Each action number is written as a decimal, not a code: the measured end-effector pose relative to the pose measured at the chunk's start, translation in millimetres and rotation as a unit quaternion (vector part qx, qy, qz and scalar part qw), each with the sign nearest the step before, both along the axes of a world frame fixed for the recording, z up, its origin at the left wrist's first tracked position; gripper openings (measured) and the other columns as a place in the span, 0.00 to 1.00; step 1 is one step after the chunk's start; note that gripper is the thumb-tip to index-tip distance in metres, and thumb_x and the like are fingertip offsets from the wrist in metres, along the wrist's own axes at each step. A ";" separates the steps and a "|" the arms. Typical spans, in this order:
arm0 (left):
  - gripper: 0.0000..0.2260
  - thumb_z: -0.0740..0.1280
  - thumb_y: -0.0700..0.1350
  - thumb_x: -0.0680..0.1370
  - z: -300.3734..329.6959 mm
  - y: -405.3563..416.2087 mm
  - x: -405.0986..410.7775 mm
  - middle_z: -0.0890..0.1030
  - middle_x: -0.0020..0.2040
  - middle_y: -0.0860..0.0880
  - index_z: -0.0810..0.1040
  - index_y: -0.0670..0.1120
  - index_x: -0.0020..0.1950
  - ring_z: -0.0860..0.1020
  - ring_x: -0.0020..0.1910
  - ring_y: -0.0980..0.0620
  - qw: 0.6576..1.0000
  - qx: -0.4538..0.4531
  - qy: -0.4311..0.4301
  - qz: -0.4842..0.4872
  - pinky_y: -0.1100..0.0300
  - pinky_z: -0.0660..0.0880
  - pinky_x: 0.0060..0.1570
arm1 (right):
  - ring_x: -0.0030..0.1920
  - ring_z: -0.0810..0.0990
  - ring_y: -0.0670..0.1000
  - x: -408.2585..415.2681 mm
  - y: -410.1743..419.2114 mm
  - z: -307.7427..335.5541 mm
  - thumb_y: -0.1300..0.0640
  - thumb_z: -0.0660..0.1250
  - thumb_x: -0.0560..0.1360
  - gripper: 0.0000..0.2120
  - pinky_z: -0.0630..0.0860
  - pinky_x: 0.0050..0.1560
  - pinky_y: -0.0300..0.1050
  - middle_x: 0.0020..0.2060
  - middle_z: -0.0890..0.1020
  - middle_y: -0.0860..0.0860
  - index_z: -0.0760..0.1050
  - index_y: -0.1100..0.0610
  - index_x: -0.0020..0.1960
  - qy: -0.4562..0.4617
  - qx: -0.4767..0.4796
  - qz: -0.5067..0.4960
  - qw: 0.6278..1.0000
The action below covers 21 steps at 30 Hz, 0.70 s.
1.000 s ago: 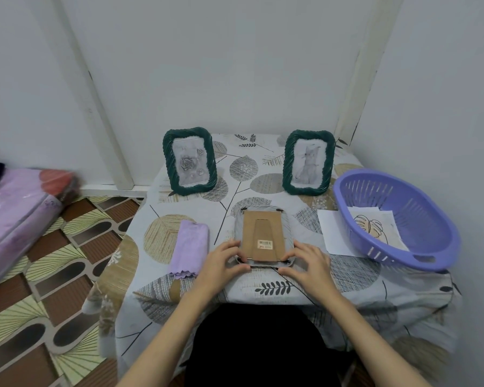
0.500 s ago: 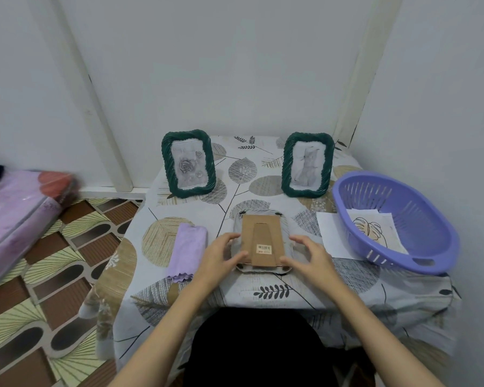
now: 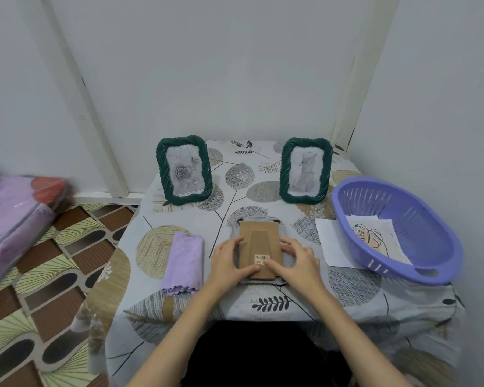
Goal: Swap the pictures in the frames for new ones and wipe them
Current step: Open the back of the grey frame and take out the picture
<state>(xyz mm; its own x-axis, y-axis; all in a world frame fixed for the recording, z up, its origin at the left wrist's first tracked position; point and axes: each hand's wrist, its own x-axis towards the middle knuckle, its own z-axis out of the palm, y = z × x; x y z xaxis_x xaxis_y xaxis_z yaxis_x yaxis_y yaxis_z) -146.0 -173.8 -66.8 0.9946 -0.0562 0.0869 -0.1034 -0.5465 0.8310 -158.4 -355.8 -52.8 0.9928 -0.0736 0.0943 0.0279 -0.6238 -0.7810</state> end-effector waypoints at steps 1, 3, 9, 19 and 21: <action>0.37 0.77 0.54 0.62 -0.9 -0.4 -0.6 0.70 0.64 0.46 0.68 0.47 0.67 0.65 0.67 0.50 1.000 -0.005 -0.002 0.002 0.58 0.61 0.68 | 0.59 0.67 0.46 -0.6 0.7 1.6 0.42 0.73 0.65 0.27 0.63 0.60 0.49 0.53 0.81 0.43 0.69 0.41 0.62 -0.002 0.002 -0.003 1.000; 0.36 0.77 0.55 0.62 -1.2 -0.8 -2.0 0.71 0.63 0.47 0.69 0.48 0.66 0.64 0.67 0.50 1.000 -0.005 -0.012 0.011 0.57 0.61 0.67 | 0.60 0.68 0.47 0.9 1.1 0.2 0.44 0.74 0.65 0.27 0.65 0.62 0.51 0.51 0.81 0.44 0.70 0.42 0.61 0.002 0.013 -0.001 1.000; 0.32 0.77 0.50 0.65 6.0 -1.5 -0.4 0.73 0.60 0.50 0.70 0.49 0.66 0.68 0.62 0.51 1.000 0.011 -0.022 -0.001 0.51 0.65 0.65 | 0.56 0.77 0.51 12.8 -2.5 -2.4 0.50 0.75 0.63 0.22 0.73 0.58 0.52 0.45 0.81 0.44 0.70 0.39 0.53 0.027 0.076 -0.010 0.997; 0.31 0.81 0.41 0.59 18.4 -7.7 2.6 0.74 0.59 0.47 0.72 0.56 0.57 0.78 0.53 0.49 0.994 -0.112 0.006 -0.001 0.53 0.79 0.50 | 0.57 0.77 0.48 13.3 -2.8 -11.7 0.37 0.67 0.57 0.21 0.73 0.59 0.55 0.46 0.80 0.40 0.67 0.27 0.49 0.005 0.058 0.008 0.998; 0.35 0.80 0.39 0.60 22.3 -8.1 4.4 0.74 0.57 0.51 0.70 0.51 0.63 0.80 0.48 0.51 0.991 -0.133 0.021 0.006 0.59 0.80 0.44 | 0.57 0.76 0.48 13.2 -3.5 -11.5 0.37 0.67 0.57 0.21 0.73 0.59 0.55 0.45 0.80 0.40 0.67 0.27 0.49 0.006 0.063 0.009 0.998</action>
